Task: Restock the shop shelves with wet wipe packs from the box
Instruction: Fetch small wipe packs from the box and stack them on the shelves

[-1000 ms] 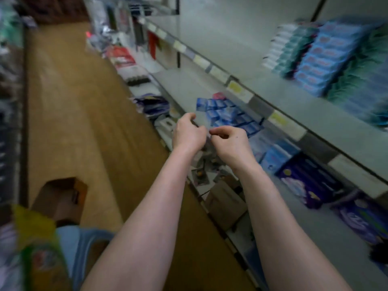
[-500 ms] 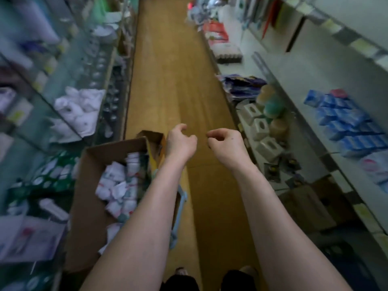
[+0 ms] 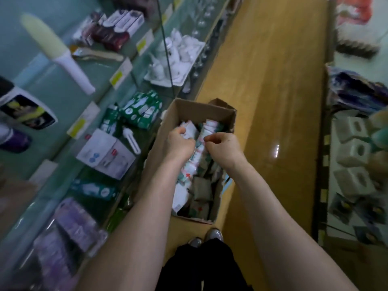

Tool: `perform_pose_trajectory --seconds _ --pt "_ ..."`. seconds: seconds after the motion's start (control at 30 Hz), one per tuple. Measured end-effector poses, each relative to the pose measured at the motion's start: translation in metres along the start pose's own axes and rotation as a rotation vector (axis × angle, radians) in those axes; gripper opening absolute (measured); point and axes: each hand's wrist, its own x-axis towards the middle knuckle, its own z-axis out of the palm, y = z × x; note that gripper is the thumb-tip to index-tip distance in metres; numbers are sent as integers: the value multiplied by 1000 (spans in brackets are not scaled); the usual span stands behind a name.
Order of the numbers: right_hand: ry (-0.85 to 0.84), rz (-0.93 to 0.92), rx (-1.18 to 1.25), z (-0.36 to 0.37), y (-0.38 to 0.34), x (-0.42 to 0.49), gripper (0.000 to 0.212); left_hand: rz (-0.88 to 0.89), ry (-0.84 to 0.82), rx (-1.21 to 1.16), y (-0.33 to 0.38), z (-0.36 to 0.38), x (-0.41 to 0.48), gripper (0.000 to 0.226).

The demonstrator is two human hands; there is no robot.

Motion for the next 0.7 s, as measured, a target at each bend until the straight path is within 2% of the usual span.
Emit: perform_pose_trajectory --seconds 0.13,0.3,0.47,0.6,0.7 --pt "-117 12 -53 25 13 25 25 -126 51 80 -40 -1 28 59" --pt "-277 80 -127 64 51 49 28 -255 16 113 -87 2 40 34" --pt "-351 157 -259 99 95 64 24 -349 -77 138 -133 18 56 31" --pt "-374 245 -341 121 124 78 24 -321 -194 288 -167 34 69 34" --pt "-387 294 -408 136 143 86 30 -214 -301 476 -193 51 75 36"
